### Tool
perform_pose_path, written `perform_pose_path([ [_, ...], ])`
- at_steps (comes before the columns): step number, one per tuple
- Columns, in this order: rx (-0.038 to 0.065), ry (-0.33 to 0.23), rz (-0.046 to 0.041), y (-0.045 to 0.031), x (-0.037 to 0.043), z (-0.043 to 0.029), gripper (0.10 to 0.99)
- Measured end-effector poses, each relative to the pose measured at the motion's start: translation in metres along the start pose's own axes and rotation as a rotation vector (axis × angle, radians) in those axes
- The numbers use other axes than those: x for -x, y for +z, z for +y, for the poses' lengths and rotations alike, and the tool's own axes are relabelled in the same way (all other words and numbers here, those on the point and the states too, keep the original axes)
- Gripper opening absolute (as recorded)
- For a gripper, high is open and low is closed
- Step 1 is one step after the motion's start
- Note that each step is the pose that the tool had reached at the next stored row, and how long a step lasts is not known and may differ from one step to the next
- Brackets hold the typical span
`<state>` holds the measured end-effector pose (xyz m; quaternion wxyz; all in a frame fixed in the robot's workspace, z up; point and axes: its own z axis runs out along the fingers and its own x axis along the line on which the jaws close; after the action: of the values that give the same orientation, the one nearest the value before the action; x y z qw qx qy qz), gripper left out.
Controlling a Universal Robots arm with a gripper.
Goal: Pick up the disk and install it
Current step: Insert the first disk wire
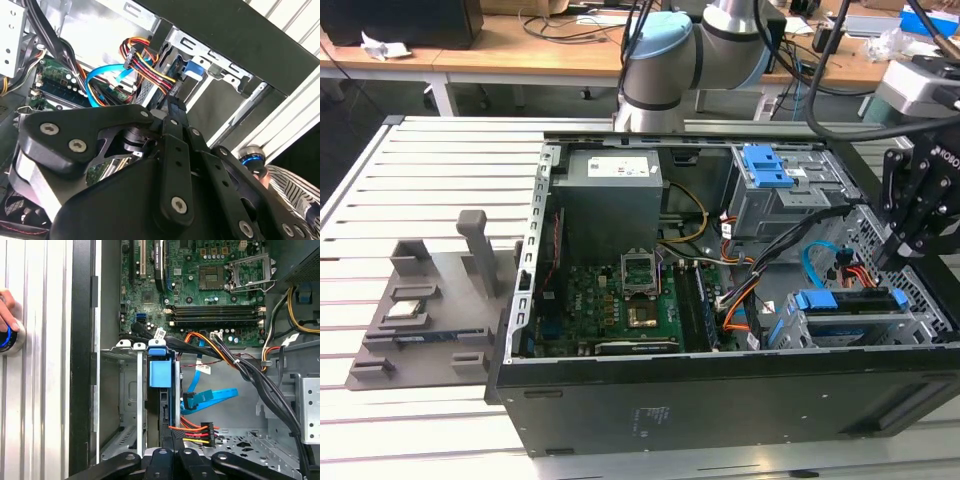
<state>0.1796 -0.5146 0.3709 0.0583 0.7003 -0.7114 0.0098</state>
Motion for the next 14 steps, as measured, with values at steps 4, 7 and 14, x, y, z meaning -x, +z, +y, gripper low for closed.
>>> perform_pose_path([
  [4,0.000,0.000,0.0001,-0.0034,-0.0003,0.0002,0.106],
  [7,0.000,0.000,0.0001,-0.0059,-0.0006,0.0004,0.106],
  [14,0.000,0.000,0.0000,-0.0174,-0.0017,0.0012,0.106],
])
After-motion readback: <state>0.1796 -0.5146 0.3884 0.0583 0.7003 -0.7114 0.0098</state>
